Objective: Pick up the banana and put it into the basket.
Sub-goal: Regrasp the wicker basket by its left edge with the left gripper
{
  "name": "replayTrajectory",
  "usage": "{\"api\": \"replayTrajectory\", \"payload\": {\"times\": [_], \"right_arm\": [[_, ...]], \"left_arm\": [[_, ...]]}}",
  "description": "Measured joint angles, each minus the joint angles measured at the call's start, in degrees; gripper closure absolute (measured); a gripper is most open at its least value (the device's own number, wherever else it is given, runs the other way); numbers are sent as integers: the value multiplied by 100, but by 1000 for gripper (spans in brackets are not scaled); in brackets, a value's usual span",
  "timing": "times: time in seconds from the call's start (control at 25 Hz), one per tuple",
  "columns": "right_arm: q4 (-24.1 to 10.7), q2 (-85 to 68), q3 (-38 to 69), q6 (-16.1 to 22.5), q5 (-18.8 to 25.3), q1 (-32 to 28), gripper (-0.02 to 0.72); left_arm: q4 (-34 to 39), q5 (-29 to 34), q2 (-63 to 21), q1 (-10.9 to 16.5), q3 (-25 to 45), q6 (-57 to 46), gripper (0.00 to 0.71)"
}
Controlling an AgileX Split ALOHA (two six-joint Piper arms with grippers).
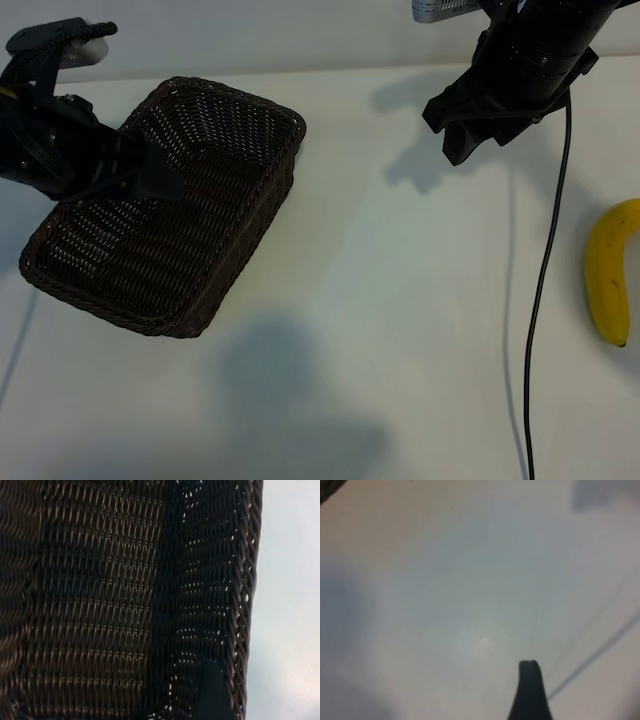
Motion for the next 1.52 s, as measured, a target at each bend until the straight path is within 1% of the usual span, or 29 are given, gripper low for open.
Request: {"api": "replayTrajectory", "payload": {"times": [0.16,0.4,0.52,0.64,0.8,0.92,1.2,1.52], "right_arm": [[0,0,0,0,0,0,171],[0,0,0,-6,0,0,171],[0,0,0,-12,0,0,171],[0,0,0,-12,0,0,171],[0,0,0,-18,0,0,171],[0,0,0,-34,0,0,171],[5,0,0,-34,0,0,171],[22,0,0,-34,0,0,171]], "left_arm": [[497,-24,-52,0,0,-794,170],[1658,-70,-490,0,33,-2751,170],[2158,-59,-752,0,246,-3538,170],[2456,-79,-989,0,656,-4254,170],[2590,-459,-1205,0,1309,-5052,170],[2597,-748,-1219,0,1613,-5404,170],[2591,-1022,-1224,0,1892,-5895,170],[2471,-1150,-1223,0,2193,-6046,170]]}}
